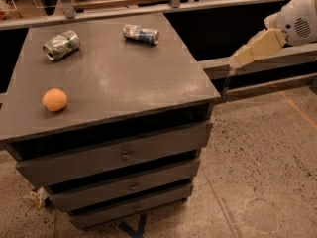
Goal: Move redbull can near orange
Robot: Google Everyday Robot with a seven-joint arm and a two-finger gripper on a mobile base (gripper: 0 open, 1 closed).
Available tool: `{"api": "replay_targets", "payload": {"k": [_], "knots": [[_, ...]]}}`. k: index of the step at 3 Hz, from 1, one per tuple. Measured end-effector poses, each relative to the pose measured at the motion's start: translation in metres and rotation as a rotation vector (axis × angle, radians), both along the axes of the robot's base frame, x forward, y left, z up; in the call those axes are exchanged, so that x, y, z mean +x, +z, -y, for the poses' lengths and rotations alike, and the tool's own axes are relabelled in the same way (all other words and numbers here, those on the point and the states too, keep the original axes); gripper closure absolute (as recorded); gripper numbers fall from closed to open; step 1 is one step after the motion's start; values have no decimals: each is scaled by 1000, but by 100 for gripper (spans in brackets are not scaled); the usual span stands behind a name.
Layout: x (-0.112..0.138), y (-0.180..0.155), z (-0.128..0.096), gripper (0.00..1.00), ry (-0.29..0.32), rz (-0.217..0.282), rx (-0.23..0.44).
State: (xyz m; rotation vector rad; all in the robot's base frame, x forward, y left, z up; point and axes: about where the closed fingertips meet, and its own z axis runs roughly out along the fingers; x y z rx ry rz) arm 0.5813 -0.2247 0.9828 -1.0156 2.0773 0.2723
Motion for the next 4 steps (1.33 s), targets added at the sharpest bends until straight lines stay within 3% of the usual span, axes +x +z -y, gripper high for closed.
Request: {"api": "replay_targets", "payload": {"k": [1,2,4], "knots": [[44,-4,-6,0,21,-9,41],[121,-12,-26,0,56,-37,91],[131,-11,-33,0,35,-23,89]]}}
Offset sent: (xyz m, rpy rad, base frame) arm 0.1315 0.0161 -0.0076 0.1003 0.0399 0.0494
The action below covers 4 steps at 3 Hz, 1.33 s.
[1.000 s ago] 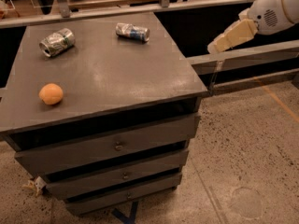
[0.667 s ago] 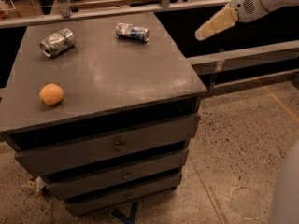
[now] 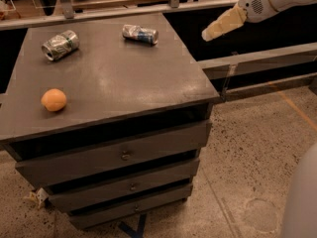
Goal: Move redbull can near orange
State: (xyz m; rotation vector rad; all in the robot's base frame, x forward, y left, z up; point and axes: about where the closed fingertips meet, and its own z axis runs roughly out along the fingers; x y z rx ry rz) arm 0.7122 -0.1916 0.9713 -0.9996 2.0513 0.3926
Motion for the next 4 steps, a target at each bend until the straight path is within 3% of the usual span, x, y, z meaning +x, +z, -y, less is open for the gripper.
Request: {"api": "replay_targets", "payload": {"k": [2,3,4], "knots": [[31,7,-21,0,-168,96,43],[55,14,-33,0,-219,168,102],[79,22,-52,0,-210,210,163]]}}
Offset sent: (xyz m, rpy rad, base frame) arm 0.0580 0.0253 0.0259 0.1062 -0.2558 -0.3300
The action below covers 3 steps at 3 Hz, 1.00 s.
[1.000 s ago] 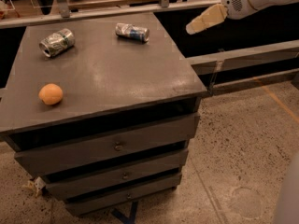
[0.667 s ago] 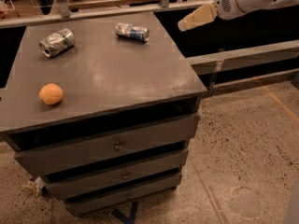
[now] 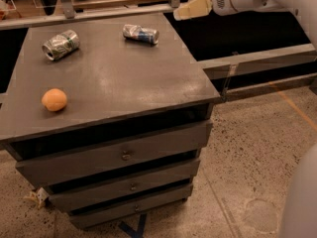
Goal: Move redbull can near orange
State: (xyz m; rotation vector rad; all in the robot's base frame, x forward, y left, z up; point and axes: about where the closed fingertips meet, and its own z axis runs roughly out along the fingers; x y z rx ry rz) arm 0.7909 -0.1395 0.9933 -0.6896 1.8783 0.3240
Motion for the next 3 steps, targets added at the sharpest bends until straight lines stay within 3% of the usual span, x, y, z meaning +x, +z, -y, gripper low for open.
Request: {"api": "replay_targets", "payload": {"k": [1,3], "knots": [[21,4,-19,0,45,15,13],[47,-4,-43,0,103,-22,-9]]}}
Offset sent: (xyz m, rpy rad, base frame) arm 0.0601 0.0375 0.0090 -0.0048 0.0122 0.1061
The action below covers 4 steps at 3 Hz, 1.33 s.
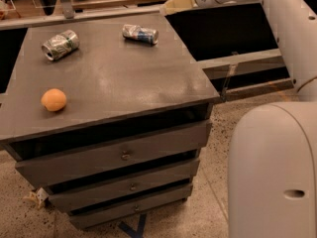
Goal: Move redbull can near orange
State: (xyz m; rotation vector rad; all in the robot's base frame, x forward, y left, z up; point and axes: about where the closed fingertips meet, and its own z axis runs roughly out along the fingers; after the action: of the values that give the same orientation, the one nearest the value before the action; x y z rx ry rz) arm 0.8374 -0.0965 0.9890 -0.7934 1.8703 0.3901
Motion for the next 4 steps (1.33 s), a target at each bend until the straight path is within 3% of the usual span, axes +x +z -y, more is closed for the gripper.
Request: {"api": "replay_targets", "payload": {"k": [4], "knots": [[11,-60,-56,0,164,-139,-162]]}}
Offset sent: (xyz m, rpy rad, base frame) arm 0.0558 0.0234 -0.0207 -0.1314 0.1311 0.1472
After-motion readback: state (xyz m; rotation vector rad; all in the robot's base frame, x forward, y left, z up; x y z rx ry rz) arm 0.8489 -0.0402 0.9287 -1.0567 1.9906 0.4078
